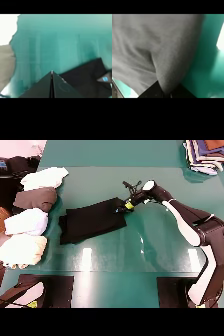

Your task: Fold the shirts.

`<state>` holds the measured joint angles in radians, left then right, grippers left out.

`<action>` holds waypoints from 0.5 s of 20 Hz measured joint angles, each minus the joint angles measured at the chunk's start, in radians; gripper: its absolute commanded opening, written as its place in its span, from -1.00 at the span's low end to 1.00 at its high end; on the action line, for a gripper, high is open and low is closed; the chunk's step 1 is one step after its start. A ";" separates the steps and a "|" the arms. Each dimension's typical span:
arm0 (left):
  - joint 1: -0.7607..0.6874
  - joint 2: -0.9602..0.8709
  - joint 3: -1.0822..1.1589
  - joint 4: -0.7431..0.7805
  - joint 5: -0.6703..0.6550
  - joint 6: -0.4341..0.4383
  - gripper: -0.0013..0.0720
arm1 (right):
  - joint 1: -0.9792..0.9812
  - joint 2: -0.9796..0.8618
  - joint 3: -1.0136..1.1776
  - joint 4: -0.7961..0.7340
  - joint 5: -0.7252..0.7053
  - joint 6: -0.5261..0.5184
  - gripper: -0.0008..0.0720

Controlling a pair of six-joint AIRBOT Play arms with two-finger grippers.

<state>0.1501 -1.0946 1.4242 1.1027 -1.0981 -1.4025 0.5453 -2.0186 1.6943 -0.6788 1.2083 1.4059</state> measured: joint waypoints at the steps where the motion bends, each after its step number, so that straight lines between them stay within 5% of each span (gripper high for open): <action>1: -0.027 0.000 0.000 0.004 0.005 0.001 -0.90 | 0.008 -0.006 0.027 -0.006 0.004 -0.001 -0.95; 10: -0.228 0.000 0.000 0.018 0.011 -0.005 -0.90 | -0.189 0.211 0.085 -0.299 0.064 0.052 -0.95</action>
<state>-0.0780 -1.0946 1.4242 1.1210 -1.0870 -1.4071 0.3561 -1.8080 1.7798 -0.9775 1.2728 1.4578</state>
